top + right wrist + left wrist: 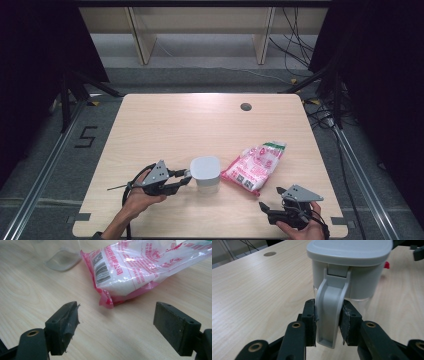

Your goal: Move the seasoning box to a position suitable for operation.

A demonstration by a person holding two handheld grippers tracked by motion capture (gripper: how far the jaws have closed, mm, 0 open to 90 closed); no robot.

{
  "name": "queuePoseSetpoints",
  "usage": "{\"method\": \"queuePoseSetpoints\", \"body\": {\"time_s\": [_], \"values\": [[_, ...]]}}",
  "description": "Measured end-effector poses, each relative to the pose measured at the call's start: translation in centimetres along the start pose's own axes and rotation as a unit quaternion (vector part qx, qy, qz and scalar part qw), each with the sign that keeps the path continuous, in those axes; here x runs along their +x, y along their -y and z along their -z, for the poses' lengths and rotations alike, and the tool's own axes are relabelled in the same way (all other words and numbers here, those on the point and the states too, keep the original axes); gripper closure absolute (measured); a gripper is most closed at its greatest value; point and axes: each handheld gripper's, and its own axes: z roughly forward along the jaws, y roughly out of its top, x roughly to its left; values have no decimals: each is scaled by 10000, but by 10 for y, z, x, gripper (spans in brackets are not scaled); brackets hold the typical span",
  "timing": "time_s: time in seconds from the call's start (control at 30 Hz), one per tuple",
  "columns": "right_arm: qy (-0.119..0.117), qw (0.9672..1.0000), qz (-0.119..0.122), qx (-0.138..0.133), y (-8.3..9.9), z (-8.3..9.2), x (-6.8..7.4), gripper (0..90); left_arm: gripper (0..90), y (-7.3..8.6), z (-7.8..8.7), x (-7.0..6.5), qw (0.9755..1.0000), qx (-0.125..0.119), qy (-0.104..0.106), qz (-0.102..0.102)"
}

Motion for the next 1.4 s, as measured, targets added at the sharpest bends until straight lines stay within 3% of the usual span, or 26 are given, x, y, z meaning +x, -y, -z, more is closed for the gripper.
{"method": "queuePoseSetpoints", "body": {"time_s": [0.03,0.07,0.33,0.5,0.7,0.73,0.87,0.9,1.07,1.13,1.17,1.23,1.27,1.3,1.33,1.37,1.4], "values": [[-13,10000,-13,-2,0,0,0,209,678,0,0,0,10000,0,0,0],[134,9999,3,-56,0,0,1,209,676,0,3,-3,10000,11,76,-26],[109,9999,-77,-2,0,-1,1,211,594,-4,1,-8,9996,-67,272,4],[-16,10000,-17,42,0,-1,0,212,599,-7,0,-7,9992,-119,373,7],[-40,10000,23,63,0,-2,0,212,644,-10,2,-7,9994,-160,314,62],[123,9999,-100,33,1,0,2,212,655,-10,2,-7,9991,-159,381,11],[-11,10000,43,68,0,-2,-1,213,664,-11,0,-10,9987,-229,424,171],[-35,9999,-66,83,1,-2,0,213,664,-12,-1,-11,9985,-248,442,187],[6,10000,-34,90,1,-1,1,215,680,-15,-5,-13,9985,-296,420,191],[33,10000,-22,36,1,-1,1,216,680,-15,-6,-13,9986,-309,407,97],[93,9999,-32,38,1,-1,1,216,681,-14,-6,-14,9989,-321,318,126],[-71,9999,15,87,0,-2,-1,216,681,-14,-6,-15,9990,-349,245,163],[-17,10000,-42,87,1,-1,0,216,682,-14,-7,-16,9990,-357,163,217],[49,9998,-150,86,1,-1,3,216,682,-15,-6,-14,9994,-324,106,86],[-36,10000,23,59,0,-2,0,216,681,-14,-7,-12,9992,-346,14,190],[3,10000,52,66,0,-2,-1,217,682,-14,-7,-10,9993,-315,-60,201],[95,9997,-201,106,1,-1,3,217,682,-14,-7,-10,9993,-315,-60,201]]}}
